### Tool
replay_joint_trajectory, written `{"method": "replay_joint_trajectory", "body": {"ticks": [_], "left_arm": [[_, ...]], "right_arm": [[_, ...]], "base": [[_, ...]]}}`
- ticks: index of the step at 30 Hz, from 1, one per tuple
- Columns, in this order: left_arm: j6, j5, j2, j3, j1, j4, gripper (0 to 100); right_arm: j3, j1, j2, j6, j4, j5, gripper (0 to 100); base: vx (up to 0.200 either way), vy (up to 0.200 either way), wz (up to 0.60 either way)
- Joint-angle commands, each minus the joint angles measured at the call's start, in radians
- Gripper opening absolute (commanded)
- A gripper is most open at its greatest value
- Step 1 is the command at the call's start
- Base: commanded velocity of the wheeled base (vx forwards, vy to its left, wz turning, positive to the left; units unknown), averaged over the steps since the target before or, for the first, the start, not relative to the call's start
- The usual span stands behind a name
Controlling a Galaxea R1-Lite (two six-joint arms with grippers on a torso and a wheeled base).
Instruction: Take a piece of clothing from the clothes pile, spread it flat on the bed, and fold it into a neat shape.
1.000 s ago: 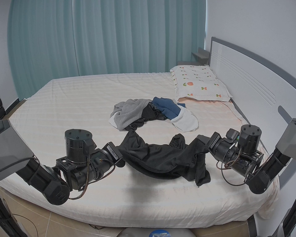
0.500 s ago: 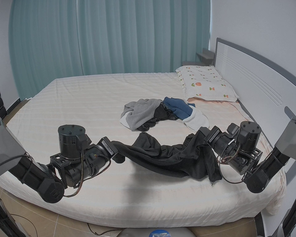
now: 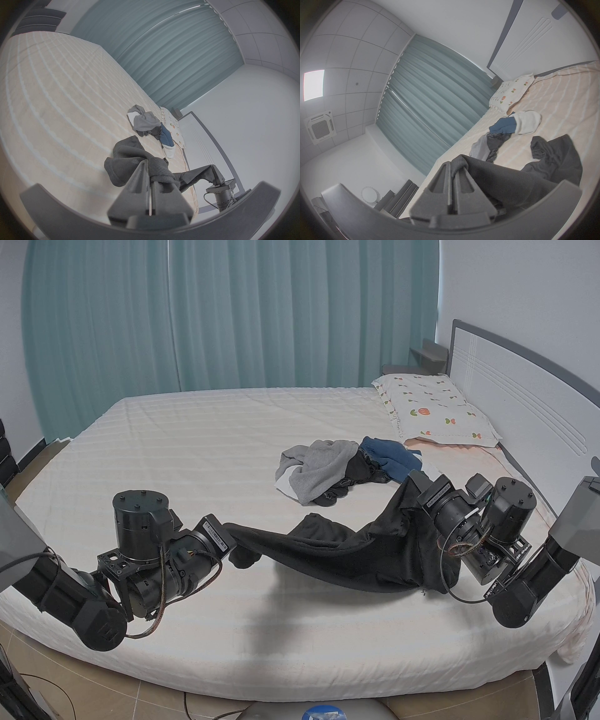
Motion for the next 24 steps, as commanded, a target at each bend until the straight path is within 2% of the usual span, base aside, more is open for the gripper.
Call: {"method": "replay_joint_trajectory", "body": {"ticks": [1, 16, 21, 24], "left_arm": [[0.0, 0.002, -0.006, 0.0, 0.001, -0.001, 0], [0.001, 0.002, -0.041, 0.009, 0.021, 0.002, 0], [0.003, 0.002, -0.061, 0.011, 0.025, 0.002, 0], [0.004, 0.002, -0.072, 0.012, 0.029, 0.004, 0]], "right_arm": [[-0.005, -0.001, 0.008, 0.0, -0.012, -0.001, 0], [-0.084, 0.02, 0.009, -0.009, -0.038, 0.0, 0], [-0.141, 0.066, -0.002, -0.098, -0.031, 0.003, 0], [-0.15, 0.086, -0.005, -0.117, -0.031, 0.005, 0]], "base": [[0.0, 0.2, 0.0], [0.0, 0.2, 0.0], [0.0, 0.2, 0.0], [0.0, 0.2, 0.0]]}}
